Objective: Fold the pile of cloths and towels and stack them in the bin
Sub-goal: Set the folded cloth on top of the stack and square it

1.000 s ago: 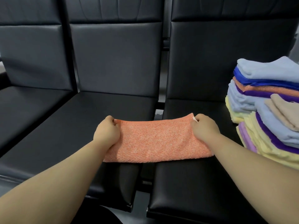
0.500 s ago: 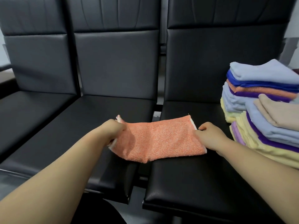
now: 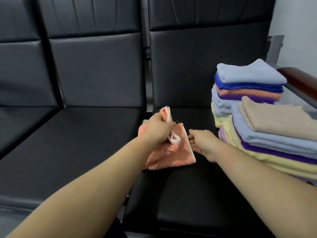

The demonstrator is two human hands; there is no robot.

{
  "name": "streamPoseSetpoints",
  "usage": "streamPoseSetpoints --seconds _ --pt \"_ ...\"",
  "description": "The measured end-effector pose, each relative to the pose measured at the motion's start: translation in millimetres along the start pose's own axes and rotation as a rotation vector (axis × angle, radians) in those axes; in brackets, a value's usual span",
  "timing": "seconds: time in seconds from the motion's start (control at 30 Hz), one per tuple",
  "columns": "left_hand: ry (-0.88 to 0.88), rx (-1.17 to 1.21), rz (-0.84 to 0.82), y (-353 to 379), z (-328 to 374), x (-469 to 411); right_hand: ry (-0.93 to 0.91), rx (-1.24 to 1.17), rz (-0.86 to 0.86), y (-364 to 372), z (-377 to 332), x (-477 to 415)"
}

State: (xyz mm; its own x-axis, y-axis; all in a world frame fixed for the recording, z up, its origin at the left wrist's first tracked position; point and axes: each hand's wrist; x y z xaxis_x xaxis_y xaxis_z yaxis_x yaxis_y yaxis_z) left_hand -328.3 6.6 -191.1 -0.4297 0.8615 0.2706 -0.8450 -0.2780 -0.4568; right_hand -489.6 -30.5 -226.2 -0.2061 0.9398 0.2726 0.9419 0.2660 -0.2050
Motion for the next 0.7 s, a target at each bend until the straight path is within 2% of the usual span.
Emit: streamPoseSetpoints --seconds 0.1,0.17,0.2,0.27,0.3,0.37,0.43,0.57,0.7 --pt "-0.044 -0.065 -0.146 14 -2 2 -0.003 0.024 0.002 -2 3 -2" --pt "-0.088 0.017 -0.227 13 -3 6 -0.030 0.061 -0.010 -2 4 -6" --pt "-0.084 0.095 -0.203 9 -4 5 -0.032 0.100 -0.025 -2 4 -10" --pt "-0.044 0.217 -0.041 -5 -4 1 -0.051 0.239 -0.063 -1 3 -13" --pt "-0.018 0.203 0.078 -13 -4 -3 -0.071 0.315 -0.070 0 2 -15" --pt "0.015 0.039 0.282 -27 -14 -12 -0.116 0.445 -0.063 4 1 -17" --pt "-0.035 -0.166 0.346 -35 -31 -19 -0.135 0.528 -0.045 8 1 -19" --pt "-0.303 -0.424 0.193 -31 -53 -29 -0.106 0.583 -0.027 13 -4 -17" --pt "-0.300 -0.311 0.139 -26 -56 -31 -0.262 0.730 0.046 18 -5 -19"
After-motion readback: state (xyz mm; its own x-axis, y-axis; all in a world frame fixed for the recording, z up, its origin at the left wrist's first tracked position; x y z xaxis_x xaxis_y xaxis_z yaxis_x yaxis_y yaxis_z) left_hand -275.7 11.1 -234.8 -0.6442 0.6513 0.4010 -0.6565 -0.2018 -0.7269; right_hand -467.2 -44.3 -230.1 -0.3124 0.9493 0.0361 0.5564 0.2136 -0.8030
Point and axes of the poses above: each hand's wrist, its own x-axis away from the middle knuckle, its own y-axis out of the palm, z = x × y, and after that the axes turned 12 degrees about -y, right-handed
